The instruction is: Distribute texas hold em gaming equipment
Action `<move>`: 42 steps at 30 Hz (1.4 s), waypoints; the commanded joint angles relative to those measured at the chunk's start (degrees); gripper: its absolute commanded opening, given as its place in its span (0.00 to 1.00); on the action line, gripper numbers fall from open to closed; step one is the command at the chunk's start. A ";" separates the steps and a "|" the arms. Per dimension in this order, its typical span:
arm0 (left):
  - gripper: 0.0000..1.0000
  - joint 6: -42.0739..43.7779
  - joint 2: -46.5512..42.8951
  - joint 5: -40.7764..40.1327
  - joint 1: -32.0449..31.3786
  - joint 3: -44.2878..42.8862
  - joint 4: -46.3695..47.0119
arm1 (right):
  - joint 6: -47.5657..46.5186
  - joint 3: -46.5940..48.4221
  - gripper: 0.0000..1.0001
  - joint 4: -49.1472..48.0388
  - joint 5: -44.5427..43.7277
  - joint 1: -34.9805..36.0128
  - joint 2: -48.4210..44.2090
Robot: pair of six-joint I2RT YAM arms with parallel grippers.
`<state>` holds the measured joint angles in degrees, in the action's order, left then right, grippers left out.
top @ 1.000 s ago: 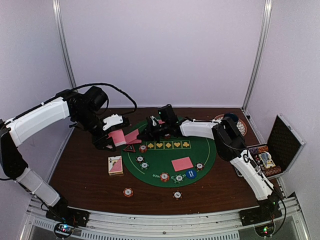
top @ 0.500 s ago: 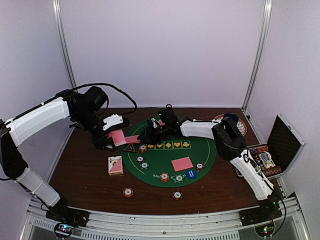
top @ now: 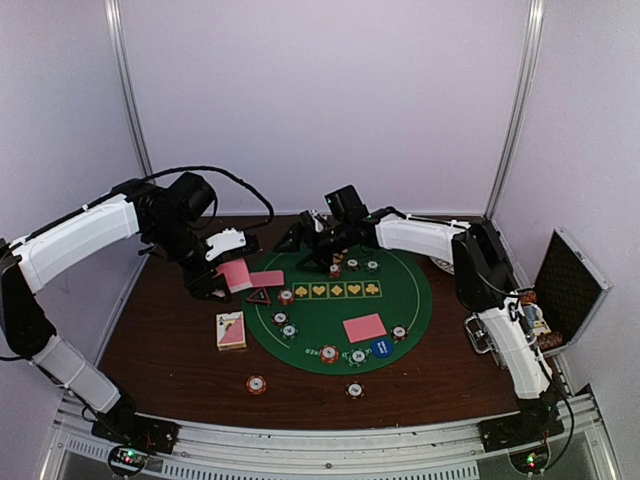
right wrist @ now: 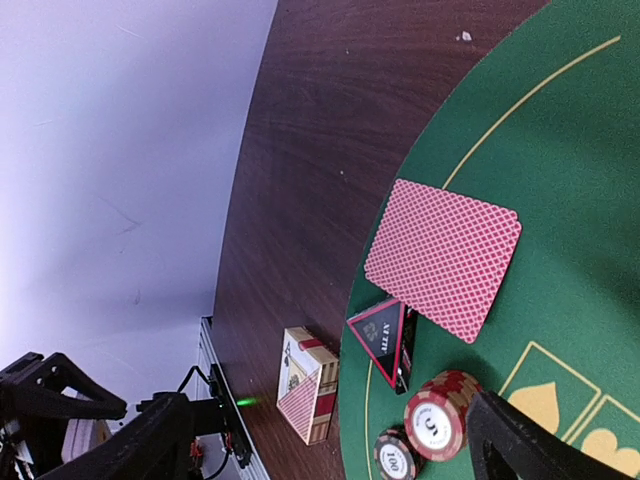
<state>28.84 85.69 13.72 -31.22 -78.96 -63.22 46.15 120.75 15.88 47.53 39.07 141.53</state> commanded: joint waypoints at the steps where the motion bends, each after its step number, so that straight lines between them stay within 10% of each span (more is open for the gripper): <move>1: 0.00 0.56 -0.48 0.80 0.20 -1.19 0.12 | -5.58 -4.83 1.00 4.73 -4.21 0.06 -8.74; 8: 0.00 0.52 -0.26 1.23 0.20 -1.63 0.12 | -4.49 -19.20 1.00 2.72 -9.03 3.33 -20.83; 15: 0.00 0.31 -0.29 1.91 0.20 -2.12 0.11 | 7.94 -33.83 0.99 -20.55 -6.92 8.39 -28.05; 42: 0.00 -0.54 1.30 3.64 0.20 -4.71 -0.28 | 15.80 -22.03 0.82 -27.78 5.23 12.06 -16.89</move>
<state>28.75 86.59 15.64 -31.22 -81.56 -64.51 59.66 95.66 -8.32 50.13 50.50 122.69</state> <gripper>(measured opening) 0.669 0.828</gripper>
